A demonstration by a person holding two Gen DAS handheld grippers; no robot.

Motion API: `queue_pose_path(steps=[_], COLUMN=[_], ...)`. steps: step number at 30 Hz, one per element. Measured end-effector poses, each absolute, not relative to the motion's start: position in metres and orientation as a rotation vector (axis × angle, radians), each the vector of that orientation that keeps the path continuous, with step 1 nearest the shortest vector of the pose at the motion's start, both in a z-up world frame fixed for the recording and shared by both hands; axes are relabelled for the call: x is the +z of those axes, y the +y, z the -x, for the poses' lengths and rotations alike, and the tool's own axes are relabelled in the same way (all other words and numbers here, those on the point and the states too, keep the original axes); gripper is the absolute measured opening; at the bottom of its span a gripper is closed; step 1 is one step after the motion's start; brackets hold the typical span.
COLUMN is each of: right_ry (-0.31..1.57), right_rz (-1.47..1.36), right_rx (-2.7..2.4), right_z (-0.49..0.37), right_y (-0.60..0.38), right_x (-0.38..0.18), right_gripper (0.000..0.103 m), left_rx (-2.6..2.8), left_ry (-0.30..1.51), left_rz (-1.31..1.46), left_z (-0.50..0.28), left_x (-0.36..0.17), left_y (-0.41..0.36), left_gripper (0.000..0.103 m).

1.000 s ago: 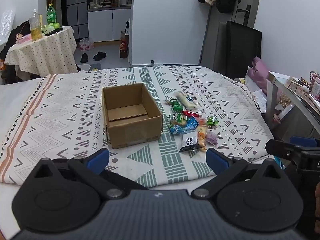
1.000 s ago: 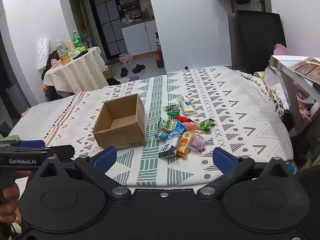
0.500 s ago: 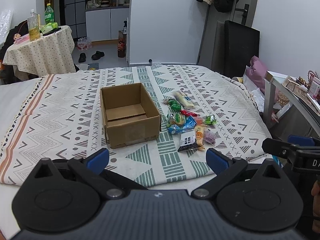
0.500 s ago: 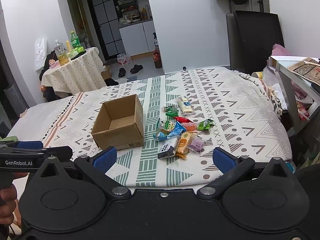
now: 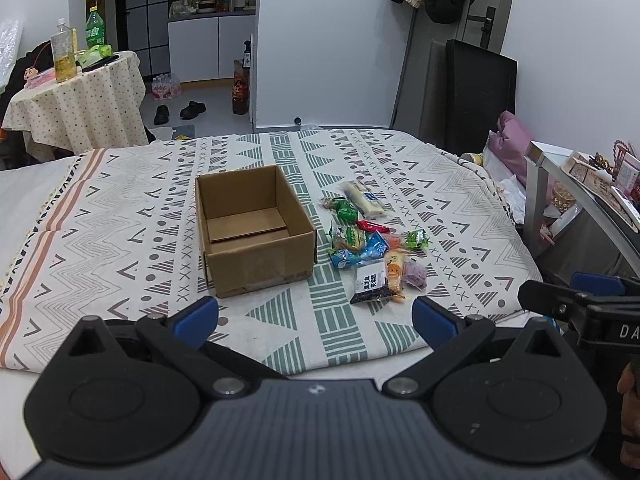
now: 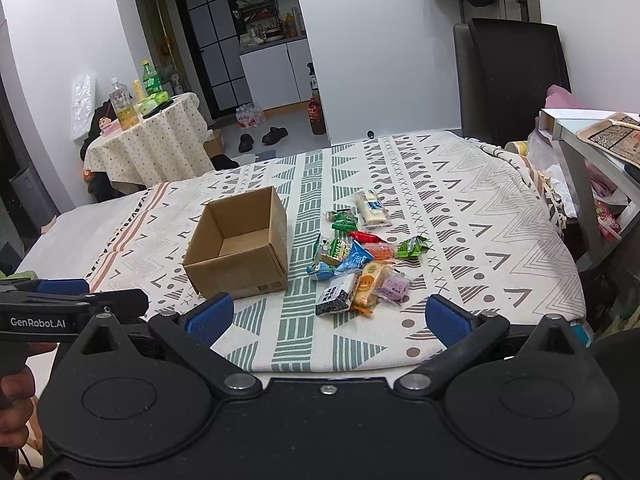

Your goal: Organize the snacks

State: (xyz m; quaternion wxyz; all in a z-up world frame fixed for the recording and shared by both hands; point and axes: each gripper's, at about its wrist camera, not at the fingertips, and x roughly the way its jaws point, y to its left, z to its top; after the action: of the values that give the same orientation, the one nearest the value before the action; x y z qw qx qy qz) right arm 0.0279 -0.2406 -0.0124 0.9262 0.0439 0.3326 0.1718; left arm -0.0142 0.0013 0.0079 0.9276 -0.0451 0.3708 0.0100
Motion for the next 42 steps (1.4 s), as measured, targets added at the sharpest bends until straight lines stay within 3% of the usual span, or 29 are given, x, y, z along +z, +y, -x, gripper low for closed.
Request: queue_pose_path(steps=[42], right_ry=[0.651], right_rz=[-0.105], right_rx=[0.33], right_z=[-0.0354], right_y=[-0.2486], right_x=[-0.0062], right_gripper=[0.103], left_rx=[0.01], left_ry=[0.737], left_rz=[0.1], left_z=[0.0108], left_x=[0.0145], left_y=[-0.005], left_gripper=[0.102])
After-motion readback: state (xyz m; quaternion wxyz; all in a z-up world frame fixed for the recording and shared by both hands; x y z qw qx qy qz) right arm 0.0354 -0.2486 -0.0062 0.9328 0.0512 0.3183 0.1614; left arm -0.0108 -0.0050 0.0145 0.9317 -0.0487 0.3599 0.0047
